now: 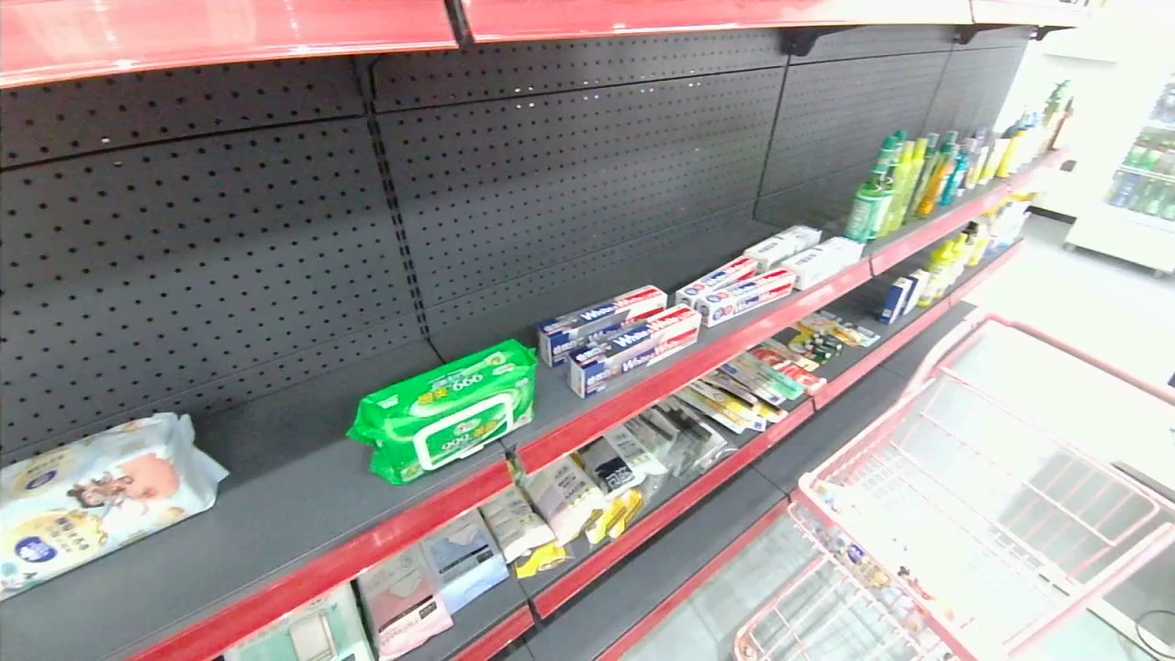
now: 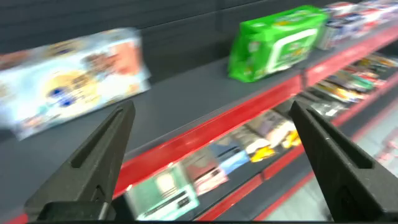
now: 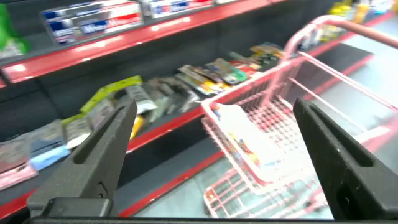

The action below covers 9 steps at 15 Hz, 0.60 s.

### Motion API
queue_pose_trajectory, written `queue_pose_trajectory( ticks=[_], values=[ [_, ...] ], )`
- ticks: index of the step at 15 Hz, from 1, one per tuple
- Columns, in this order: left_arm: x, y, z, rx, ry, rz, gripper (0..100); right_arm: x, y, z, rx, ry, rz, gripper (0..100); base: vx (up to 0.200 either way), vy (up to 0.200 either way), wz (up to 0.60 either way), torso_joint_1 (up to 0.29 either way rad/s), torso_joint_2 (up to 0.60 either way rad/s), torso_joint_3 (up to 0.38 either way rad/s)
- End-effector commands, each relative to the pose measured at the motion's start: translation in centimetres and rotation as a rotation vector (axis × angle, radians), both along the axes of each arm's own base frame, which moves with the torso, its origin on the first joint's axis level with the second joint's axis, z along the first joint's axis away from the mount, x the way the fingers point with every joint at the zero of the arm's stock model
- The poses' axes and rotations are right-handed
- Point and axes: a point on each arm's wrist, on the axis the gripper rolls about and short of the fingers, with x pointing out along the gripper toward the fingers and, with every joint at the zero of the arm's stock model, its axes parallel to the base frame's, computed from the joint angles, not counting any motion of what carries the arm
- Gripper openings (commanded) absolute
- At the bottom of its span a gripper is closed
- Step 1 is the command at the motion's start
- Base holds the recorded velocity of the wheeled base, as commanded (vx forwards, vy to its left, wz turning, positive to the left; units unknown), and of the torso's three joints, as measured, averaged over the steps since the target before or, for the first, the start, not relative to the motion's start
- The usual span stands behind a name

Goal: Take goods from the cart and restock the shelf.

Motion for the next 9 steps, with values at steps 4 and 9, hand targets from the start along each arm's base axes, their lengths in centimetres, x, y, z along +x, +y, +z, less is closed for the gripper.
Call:
queue_pose_trajectory(
  ticks=[4,9],
  values=[
    [0.01,0.00,0.00,0.000,0.001,0.001,100,0.01,0.00,0.00,0.001,0.001,0.000,100,0.000,0.000,-0.45,0.003,0.00,0.001],
    [0.01,0.00,0.00,0.001,0.001,0.001,100,0.01,0.00,0.00,-0.002,0.001,0.002,100,0.000,0.000,0.00,0.000,0.00,0.000]
  ],
)
